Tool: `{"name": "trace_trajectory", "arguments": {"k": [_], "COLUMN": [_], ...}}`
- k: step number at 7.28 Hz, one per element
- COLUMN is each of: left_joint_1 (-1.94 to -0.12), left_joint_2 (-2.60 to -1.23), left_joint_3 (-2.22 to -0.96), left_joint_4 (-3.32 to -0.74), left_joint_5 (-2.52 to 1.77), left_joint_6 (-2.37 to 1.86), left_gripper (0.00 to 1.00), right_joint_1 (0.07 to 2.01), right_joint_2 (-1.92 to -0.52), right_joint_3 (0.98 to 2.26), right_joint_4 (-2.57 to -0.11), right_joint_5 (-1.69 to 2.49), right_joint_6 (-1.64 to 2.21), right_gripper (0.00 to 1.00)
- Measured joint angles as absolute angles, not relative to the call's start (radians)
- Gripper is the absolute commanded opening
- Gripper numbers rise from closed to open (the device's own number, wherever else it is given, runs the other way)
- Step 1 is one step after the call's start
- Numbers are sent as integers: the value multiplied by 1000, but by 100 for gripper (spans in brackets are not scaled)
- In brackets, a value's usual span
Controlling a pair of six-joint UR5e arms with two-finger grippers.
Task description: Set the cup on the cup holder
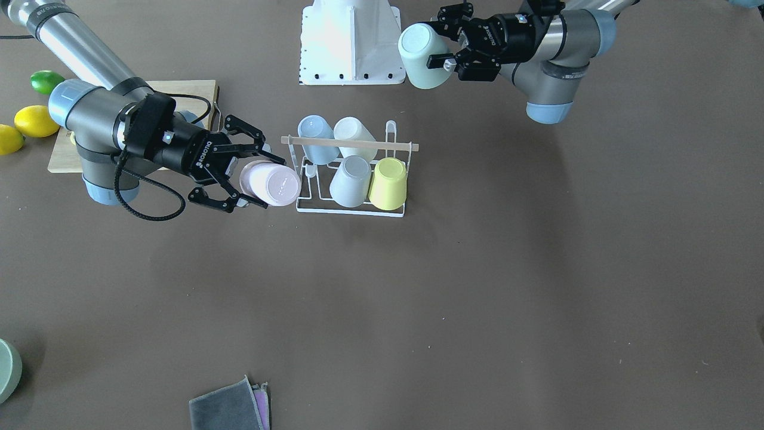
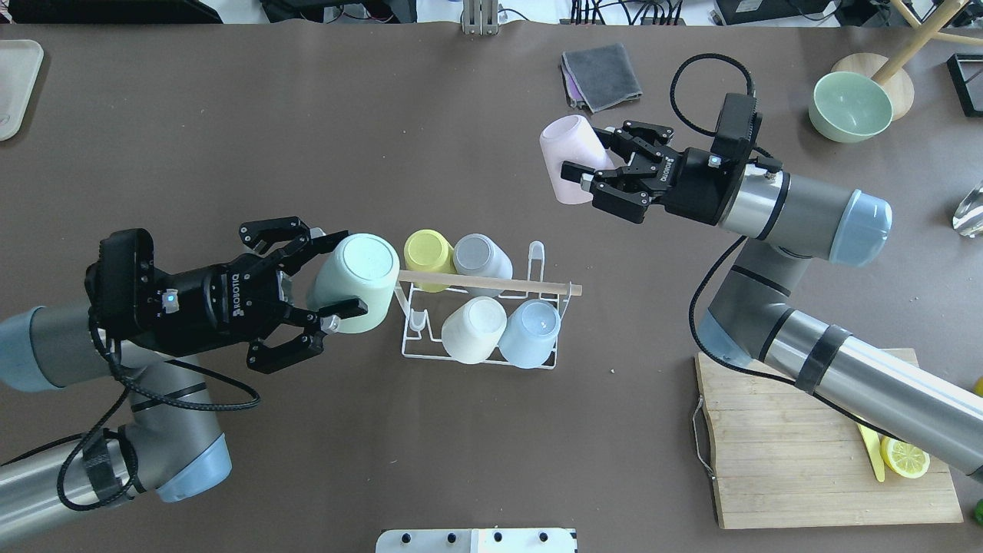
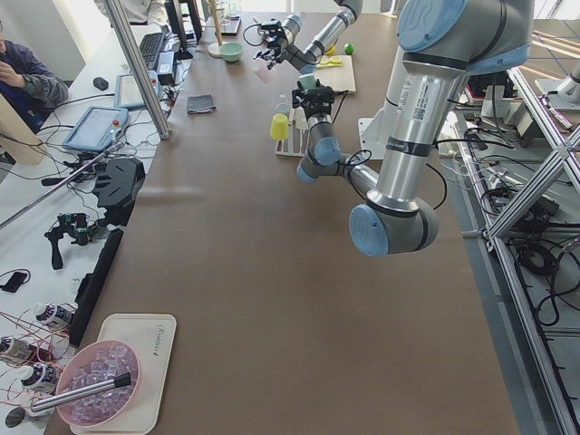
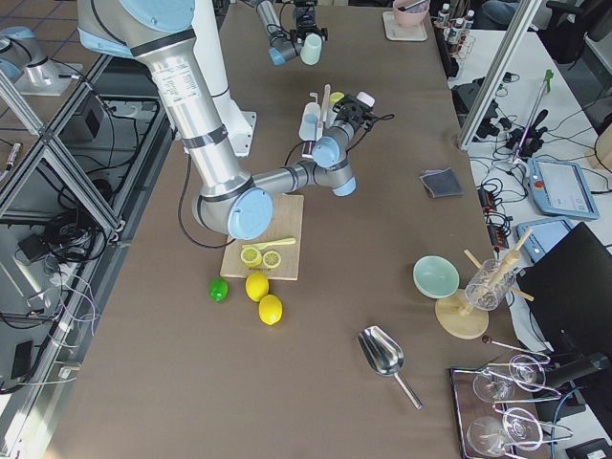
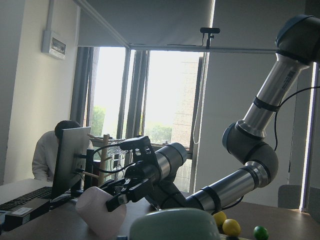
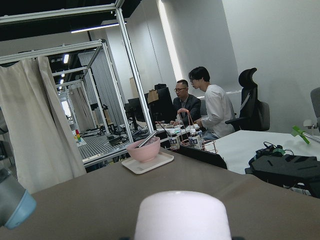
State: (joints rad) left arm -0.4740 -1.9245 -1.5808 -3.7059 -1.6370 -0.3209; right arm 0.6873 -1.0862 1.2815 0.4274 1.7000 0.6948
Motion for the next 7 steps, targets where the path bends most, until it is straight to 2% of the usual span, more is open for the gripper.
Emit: {"name": "trace_trajectory", "arguments": {"k": [3, 7], "left_joint_1": [-437, -380], "left_joint_2": [-2020, -2041], "left_joint_3": [-1426, -1360], "left_joint_4": [-3819, -3857], "left_joint_5": [-1550, -1524], "left_joint_6": [-303, -287], "left_gripper": [7, 8], "right_joint_1": [593, 480], "right_joint_2": [-1087, -1081], "right_joint_3": [1279, 1274], "right_joint_4": [479, 474], "right_joint_5": [1536, 1371], "right_joint_6": [532, 339], "right_gripper": [58, 58]}}
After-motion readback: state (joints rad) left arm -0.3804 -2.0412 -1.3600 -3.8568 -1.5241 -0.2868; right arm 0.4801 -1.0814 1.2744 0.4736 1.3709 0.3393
